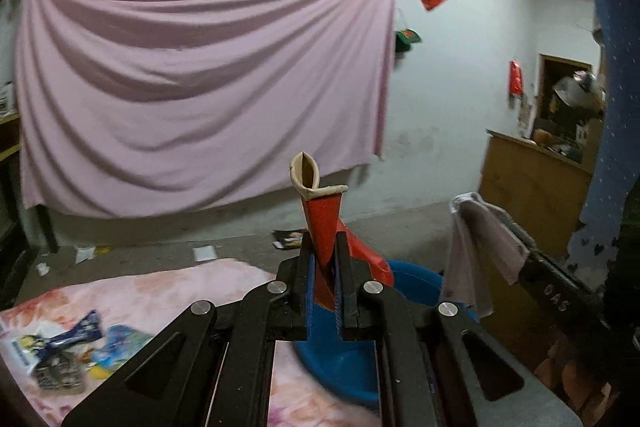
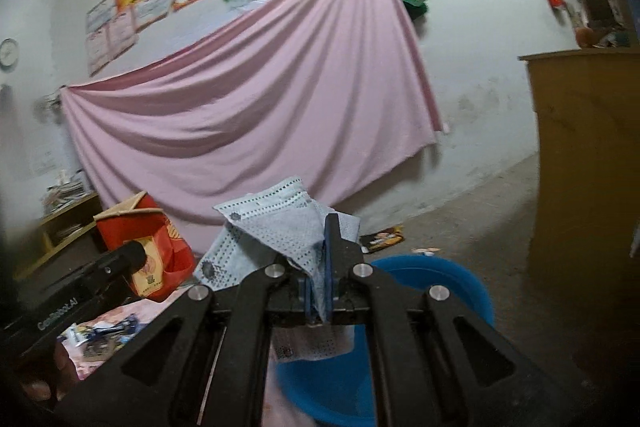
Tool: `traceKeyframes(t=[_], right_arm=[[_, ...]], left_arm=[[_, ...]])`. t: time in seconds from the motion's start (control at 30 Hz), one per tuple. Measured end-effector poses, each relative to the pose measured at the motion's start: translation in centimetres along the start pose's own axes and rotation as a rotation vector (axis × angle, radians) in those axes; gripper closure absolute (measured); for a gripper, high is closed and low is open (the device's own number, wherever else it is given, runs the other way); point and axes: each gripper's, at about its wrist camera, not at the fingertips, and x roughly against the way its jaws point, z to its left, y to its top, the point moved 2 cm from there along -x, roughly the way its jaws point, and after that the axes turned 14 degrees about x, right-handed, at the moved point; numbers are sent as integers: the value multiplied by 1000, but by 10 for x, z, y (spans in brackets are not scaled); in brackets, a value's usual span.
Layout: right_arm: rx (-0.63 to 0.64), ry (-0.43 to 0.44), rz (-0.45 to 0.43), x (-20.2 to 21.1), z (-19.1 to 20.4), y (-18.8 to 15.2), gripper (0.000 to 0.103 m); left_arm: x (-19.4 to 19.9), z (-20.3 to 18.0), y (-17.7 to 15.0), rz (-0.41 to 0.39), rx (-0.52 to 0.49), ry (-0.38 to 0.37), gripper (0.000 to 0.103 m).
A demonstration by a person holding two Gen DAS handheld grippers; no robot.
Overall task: Collect trash
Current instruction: 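Carry both items over the blue bucket and open both tools to drop them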
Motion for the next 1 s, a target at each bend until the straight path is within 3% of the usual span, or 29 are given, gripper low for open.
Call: traceKeyframes(t=[0.3,0.47,0.6,0.67,0.77,0.87,1.0], right_arm=[[-67,-44,226,-39,-35,-26,65],[-90,-48,324,-55,-44,-39,48],[-92,-49,381,-64,-51,-43,34],[-83,-65,411,-66,-53,-47,20],[-71,-80,452,-70,-57,-51,8],[-59,-94,494,-74,-63,-54,1],[-29,-107,571,-80,-65,-64,0]], left_arm=[[-69,-19,-32,239,50,-7,96],[-96,-19,-43,332,85,6,96],[-99,-9,-49,369,101,19,95],[-102,-8,-50,384,108,36,94],[-104,0,-53,402,137,49,86],[-103,8,-55,398,158,57,75],[-102,14,-55,402,161,74,74]])
